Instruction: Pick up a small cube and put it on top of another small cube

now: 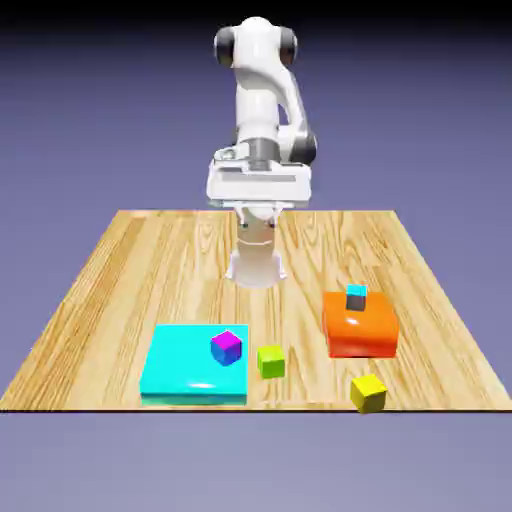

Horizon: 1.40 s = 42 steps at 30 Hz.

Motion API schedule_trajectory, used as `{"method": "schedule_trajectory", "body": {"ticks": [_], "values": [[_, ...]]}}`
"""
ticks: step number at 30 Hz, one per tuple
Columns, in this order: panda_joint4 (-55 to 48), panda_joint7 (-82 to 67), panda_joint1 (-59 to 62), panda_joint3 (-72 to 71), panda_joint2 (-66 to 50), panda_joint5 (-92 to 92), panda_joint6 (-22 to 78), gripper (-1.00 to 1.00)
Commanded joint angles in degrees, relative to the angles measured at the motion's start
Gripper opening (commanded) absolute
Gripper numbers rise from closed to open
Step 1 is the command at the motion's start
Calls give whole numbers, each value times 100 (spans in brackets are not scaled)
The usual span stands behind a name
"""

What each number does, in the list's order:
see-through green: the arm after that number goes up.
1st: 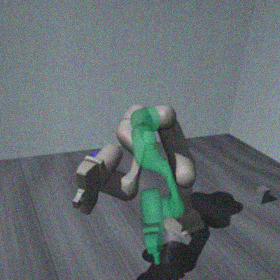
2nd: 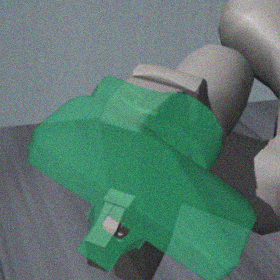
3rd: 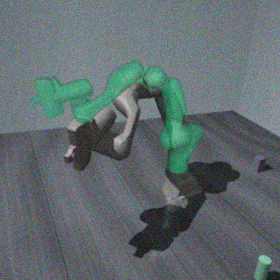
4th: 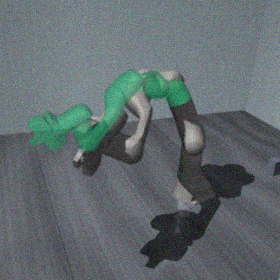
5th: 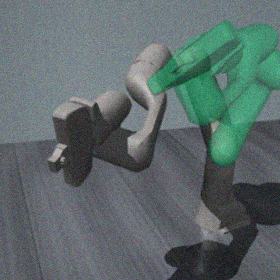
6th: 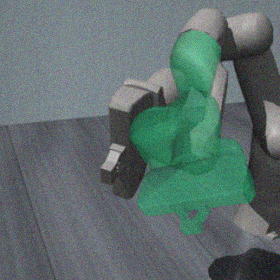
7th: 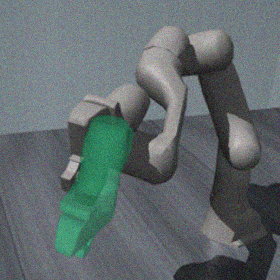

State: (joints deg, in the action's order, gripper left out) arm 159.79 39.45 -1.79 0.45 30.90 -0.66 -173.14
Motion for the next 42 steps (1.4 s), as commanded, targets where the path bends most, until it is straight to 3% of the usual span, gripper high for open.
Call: {"method": "schedule_trajectory", "body": {"ticks": [1, 42], "values": [[-101, -250, -91, 38, -146, -55, 72, 0], [-4062, -10005, -3582, 1407, -6030, -2292, 2717, 0]]}}
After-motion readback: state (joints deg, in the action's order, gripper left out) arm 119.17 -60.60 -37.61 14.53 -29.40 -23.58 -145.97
